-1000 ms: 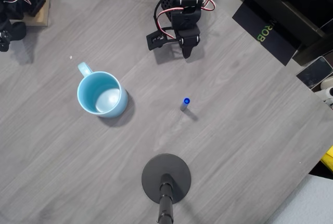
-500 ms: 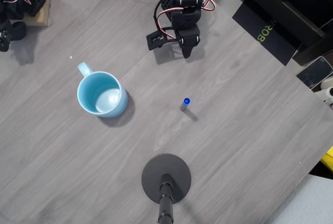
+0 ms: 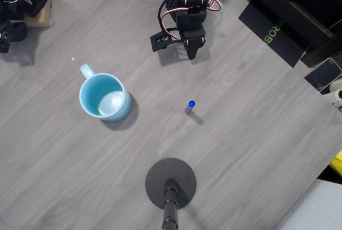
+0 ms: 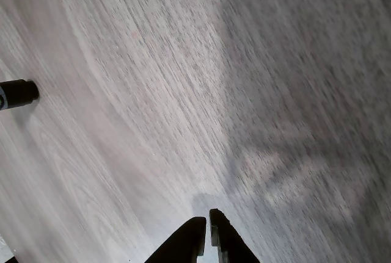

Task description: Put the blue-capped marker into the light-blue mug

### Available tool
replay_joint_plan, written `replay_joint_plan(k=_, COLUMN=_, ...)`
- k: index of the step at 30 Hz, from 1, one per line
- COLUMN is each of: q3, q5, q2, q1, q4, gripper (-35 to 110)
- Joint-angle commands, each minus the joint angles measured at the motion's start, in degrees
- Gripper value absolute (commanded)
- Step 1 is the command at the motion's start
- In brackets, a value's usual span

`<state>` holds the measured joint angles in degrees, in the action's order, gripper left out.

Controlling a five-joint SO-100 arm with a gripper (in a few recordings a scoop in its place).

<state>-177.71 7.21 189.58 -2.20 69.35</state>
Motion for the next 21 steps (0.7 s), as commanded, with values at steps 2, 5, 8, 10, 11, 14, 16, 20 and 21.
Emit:
replay_joint_plan(k=2, q3=-0.5, q5=0.2, q2=1.8, q1=-0.5, q4=0.7, gripper=0)
replay_joint_plan(k=5, q3=-0.5, q5=0.4, q2=1.8, q1=-2.5, q4=0.7, gripper=0)
replay_joint_plan(k=8, q3=-0.5, q5=0.4, q2=1.8, q1=-4.3, q4=0.7, gripper=0)
replay_joint_plan(k=10, q3=-0.5, q5=0.2, q2=1.8, q1=-3.4, q4=0.8, gripper=0)
replay_joint_plan(k=11, q3=-0.5, q5=0.2, q2=1.8, q1=-1.9, q4=0.8, gripper=0)
replay_joint_plan(k=14, q3=-0.5, q5=1.4, q2=1.7, q1=3.9, q4=0.5, gripper=7)
replay_joint_plan(k=16, q3=-0.5, q5=10.4, q2=1.7, q1=4.0, q4=0.4, gripper=12)
replay_joint_plan(k=20, q3=-0.5, q5=30.7, q2=1.7, q1=4.0, q4=1.6, gripper=12)
replay_joint_plan(k=21, q3=-0.5, q5=43.1, q2=1.6, q1=4.8, q4=1.7, gripper=11)
